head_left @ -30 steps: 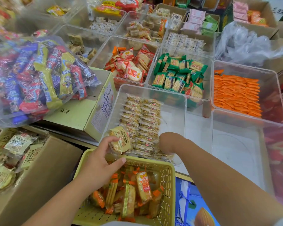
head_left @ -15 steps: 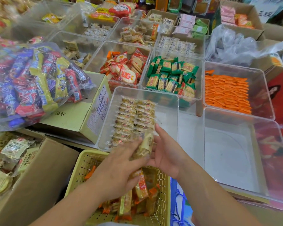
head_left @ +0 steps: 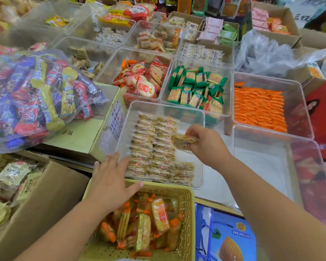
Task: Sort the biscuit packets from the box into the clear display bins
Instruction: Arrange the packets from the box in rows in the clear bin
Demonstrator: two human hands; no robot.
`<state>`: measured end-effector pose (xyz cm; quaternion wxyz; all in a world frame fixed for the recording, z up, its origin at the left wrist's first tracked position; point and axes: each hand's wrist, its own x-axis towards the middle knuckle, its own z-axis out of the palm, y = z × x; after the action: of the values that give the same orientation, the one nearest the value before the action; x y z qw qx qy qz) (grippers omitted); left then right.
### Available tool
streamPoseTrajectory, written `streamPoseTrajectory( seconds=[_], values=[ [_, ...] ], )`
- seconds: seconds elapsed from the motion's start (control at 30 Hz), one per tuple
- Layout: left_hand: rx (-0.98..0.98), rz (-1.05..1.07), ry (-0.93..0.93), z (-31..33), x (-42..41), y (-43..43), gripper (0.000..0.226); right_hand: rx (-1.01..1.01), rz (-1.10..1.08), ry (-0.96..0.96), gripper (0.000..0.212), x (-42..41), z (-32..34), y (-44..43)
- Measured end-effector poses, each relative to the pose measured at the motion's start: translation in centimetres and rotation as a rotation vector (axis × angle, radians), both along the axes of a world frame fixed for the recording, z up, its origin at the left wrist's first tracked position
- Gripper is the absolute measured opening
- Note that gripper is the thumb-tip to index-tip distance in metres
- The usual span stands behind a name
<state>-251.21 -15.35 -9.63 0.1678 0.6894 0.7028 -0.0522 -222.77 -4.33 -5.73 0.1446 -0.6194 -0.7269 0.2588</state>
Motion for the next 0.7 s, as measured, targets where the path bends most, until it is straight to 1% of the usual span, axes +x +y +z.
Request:
streamPoseTrajectory(
  seconds=[0.07,0.1,0.13,0.2,0.33,0.43,0.53,0.6,0.7],
  values=[
    [-0.071,0.05,0.011,-0.8,-0.9,0.0,0.124,-0.007,0.166,-0.21,0.029,0.3,-1.0,0.7],
    [-0.087,0.057,0.017,-1.2,-1.2,-0.1,0.133,-0.023,0.244,-0.317,0.033,0.3,-1.5,0.8],
    [-0.087,0.051,0.034,-1.6,-1.4,-0.1,0.139,-0.039,0.31,-0.417,0.038,0.3,-2.0,1.0],
    [-0.069,0.028,0.074,-2.1,-1.5,-0.1,0.141,-0.038,0.396,-0.571,0.044,0.0,-2.9,1.2],
    [-0.06,0.026,0.078,-2.5,-1.8,-0.1,0.144,0.029,0.49,-0.781,0.037,-1.0,-4.4,1.4],
    [-0.058,0.022,0.057,-2.5,-1.9,-0.3,0.146,-0.028,0.5,-0.845,0.025,-2.1,-5.1,1.5],
    [-0.05,0.027,0.051,-2.7,-2.0,-0.3,0.146,-0.235,0.5,-0.836,0.022,-2.9,-5.3,1.5],
    [-0.049,0.027,0.048,-2.7,-2.0,-0.4,0.147,-0.335,0.535,-0.816,0.021,-3.1,-5.4,1.6],
    [-0.046,0.023,0.054,-2.8,-2.0,-0.4,0.147,-0.371,0.604,-0.827,0.014,-3.3,-5.7,2.0]
  ],
)
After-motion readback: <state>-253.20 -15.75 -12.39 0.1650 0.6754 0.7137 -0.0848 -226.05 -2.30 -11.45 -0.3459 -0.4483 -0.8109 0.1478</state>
